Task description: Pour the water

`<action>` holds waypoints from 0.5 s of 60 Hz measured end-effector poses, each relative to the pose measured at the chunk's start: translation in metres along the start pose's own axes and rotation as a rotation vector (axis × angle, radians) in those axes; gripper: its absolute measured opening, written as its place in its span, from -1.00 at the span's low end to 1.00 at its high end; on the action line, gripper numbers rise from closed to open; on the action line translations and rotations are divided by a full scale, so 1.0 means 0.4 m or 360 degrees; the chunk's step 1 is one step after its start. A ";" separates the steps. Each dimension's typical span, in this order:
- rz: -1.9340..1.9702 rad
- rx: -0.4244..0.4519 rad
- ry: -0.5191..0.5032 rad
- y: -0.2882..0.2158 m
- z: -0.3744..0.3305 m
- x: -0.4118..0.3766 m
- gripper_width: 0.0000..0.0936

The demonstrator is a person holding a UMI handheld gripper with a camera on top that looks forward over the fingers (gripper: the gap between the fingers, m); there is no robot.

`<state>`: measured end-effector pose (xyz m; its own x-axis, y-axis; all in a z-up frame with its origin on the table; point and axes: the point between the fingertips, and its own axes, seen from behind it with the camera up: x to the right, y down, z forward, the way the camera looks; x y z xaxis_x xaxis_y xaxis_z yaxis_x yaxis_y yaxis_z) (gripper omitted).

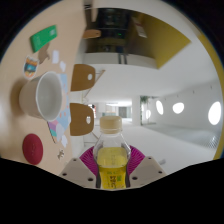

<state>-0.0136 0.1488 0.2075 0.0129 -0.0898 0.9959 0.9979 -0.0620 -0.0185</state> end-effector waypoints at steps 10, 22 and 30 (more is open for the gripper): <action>-0.0981 0.0176 -0.0058 -0.132 0.024 -0.066 -0.28; -0.1168 0.0193 -0.0077 -0.163 0.024 -0.109 -0.28; -0.0406 0.0103 0.0019 -0.159 0.049 0.037 -0.28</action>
<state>-0.0758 0.1709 0.2253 -0.2399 -0.0913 0.9665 0.9708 -0.0205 0.2391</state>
